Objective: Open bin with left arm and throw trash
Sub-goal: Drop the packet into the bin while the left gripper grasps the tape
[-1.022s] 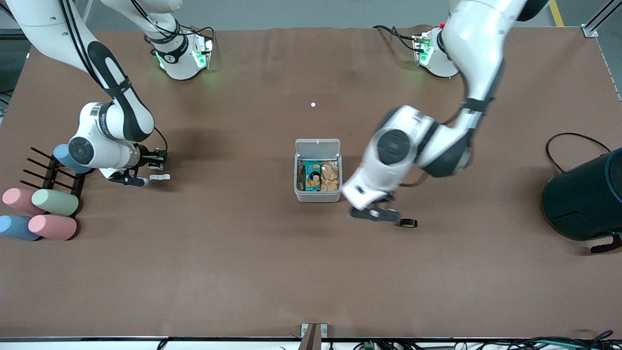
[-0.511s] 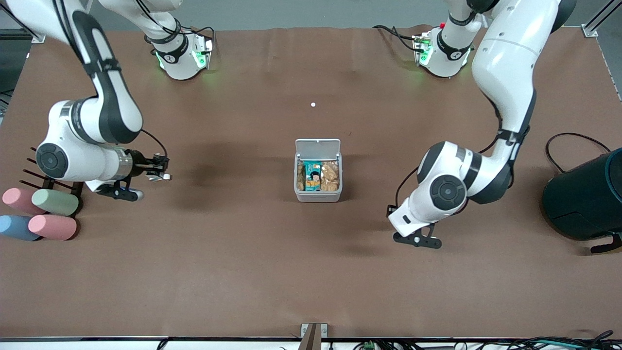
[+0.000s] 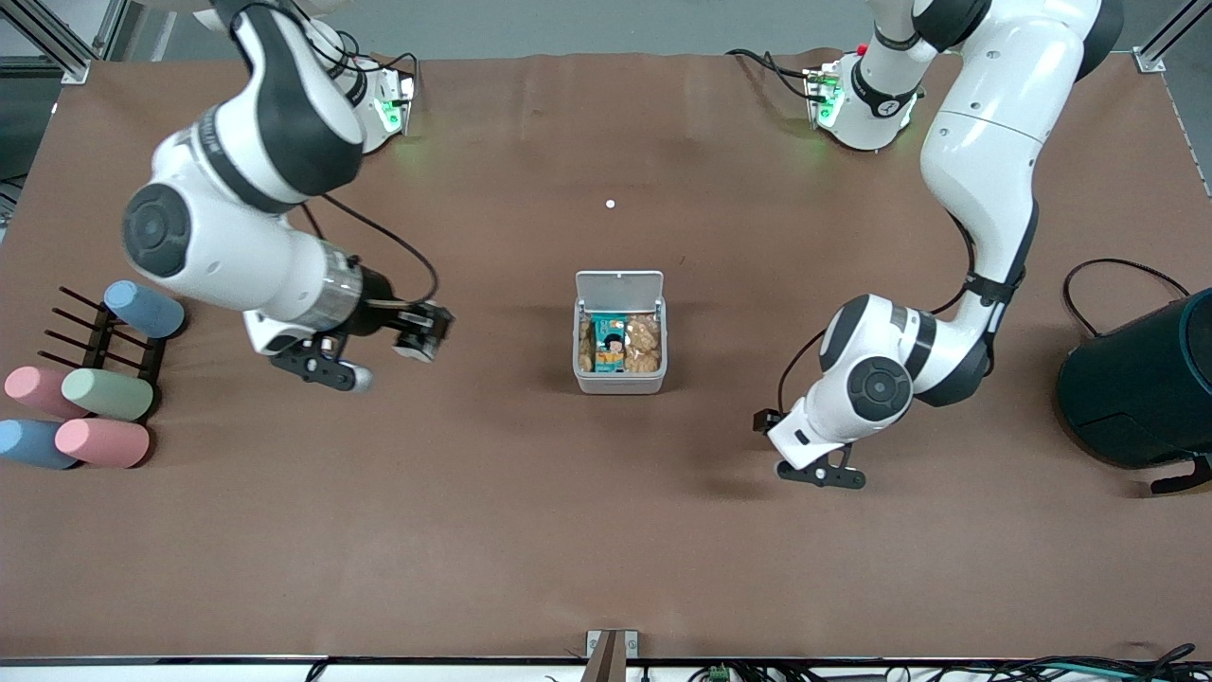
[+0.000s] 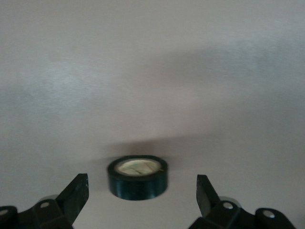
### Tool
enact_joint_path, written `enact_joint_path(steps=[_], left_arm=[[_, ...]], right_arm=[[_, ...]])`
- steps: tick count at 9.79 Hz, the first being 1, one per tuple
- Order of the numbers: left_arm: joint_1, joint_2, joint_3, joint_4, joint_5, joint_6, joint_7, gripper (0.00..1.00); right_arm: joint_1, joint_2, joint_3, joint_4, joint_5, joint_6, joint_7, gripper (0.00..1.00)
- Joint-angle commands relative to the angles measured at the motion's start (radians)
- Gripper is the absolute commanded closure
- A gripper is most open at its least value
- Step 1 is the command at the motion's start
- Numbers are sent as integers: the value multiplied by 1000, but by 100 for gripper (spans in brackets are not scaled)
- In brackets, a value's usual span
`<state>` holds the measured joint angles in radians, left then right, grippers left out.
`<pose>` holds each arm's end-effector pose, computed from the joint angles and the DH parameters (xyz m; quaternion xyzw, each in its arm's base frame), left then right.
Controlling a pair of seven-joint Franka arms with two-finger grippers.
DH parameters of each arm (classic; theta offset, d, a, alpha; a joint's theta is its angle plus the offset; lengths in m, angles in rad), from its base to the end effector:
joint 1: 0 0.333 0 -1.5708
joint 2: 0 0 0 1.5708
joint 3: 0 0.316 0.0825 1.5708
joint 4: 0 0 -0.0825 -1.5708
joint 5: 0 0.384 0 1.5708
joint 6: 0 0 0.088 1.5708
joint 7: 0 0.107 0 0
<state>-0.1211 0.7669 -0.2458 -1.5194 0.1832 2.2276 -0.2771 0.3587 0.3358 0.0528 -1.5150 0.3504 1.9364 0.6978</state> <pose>0.6706 -0.2227 0.2136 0.9973 -0.0704 -0.0198 0.0081 0.6082 0.2861 0.4829 -0.9640 0.1966 0.0557 0.1699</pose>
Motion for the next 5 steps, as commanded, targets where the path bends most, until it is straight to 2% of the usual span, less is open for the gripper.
enact_joint_path(steps=[1,2,4,5], left_arm=[[11,-12,-6,-80,22,106,-4,0],[17,-5,-6,-94,22,131,-5,0],[18,-4,-6,-110,22,133,-5,2],[20,-9,-7,-120,22,135,-5,33]], right_arm=[[129,107,-13,45,6,205,153,100],[179,148,-14,47,-22,275,163,100],[248,224,-14,67,-99,282,164,100],[259,233,-14,67,-123,277,164,100]])
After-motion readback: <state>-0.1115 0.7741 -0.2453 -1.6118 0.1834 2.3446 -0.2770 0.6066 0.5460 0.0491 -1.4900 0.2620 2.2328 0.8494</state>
